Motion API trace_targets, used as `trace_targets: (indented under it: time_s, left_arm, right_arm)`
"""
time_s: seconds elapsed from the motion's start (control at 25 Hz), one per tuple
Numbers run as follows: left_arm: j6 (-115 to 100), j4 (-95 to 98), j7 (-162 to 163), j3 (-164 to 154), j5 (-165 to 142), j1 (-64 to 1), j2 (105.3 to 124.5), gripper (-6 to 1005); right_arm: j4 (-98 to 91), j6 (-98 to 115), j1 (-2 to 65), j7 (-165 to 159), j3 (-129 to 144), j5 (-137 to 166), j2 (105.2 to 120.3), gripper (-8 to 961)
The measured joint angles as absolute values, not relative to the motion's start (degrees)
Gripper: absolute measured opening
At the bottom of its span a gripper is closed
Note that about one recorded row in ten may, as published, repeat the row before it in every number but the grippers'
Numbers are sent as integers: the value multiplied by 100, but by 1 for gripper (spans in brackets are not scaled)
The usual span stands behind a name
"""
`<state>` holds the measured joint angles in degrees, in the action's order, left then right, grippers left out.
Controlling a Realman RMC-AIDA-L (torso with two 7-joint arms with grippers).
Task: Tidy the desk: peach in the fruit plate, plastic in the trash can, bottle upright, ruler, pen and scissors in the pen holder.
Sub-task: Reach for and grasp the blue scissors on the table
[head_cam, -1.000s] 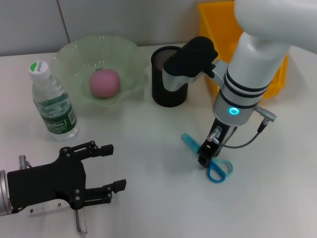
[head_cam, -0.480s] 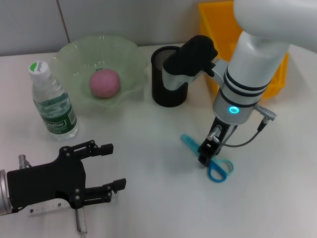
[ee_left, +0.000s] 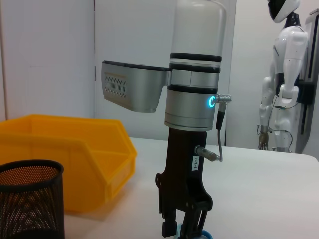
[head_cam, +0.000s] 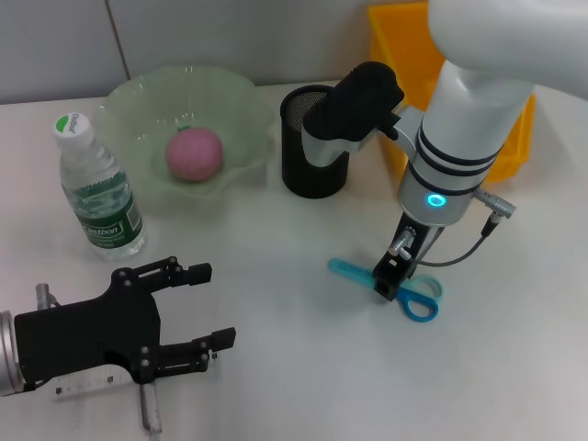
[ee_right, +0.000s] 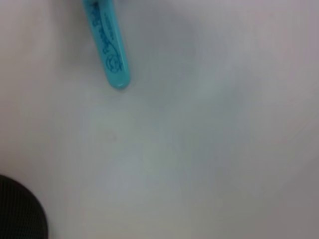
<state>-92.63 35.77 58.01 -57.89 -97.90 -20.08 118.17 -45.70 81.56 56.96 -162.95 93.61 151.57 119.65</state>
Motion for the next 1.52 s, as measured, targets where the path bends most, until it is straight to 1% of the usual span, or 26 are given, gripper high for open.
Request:
trace_targets:
  time_s: [1.52]
  left_arm:
    - [-9281,3579,5929,-5746,-9781,-2039,11821,796]
  right_arm:
    - [-4808,8121,5607,-15167,9616,15108,11986,383]
